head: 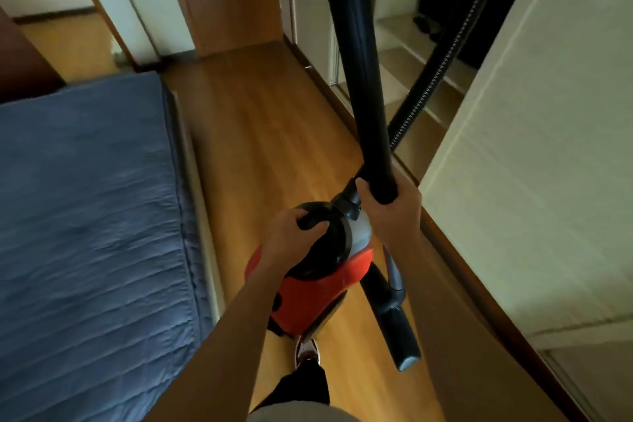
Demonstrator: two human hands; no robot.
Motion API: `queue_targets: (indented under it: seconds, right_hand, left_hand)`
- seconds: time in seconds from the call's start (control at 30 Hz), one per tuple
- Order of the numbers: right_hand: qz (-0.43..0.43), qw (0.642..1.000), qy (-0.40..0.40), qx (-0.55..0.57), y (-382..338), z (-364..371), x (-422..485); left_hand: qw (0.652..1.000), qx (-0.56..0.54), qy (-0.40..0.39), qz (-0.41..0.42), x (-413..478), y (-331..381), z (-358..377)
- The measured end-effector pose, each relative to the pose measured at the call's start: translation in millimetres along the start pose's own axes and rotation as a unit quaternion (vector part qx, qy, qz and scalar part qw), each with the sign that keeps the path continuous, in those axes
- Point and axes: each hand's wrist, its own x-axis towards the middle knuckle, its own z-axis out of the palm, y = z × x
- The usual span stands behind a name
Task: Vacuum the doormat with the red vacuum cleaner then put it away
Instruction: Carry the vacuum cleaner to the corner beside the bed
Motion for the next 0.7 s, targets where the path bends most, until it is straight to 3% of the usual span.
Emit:
queue_targets:
  seconds: [0.3, 0.7]
  right_hand:
    - [-0.005, 0.998, -0.057, 0.018, 5.7, 105.2, 122.8]
    - [-0.010, 0.993, -0.104, 0.046, 20.0, 185.5, 261.9]
  left_hand:
    - [0.998, 0.019, 0.056, 0.004, 133.5, -0.8, -57.8]
    - [0.994, 0.046, 0.104, -0.004, 281.4, -0.3, -83.6]
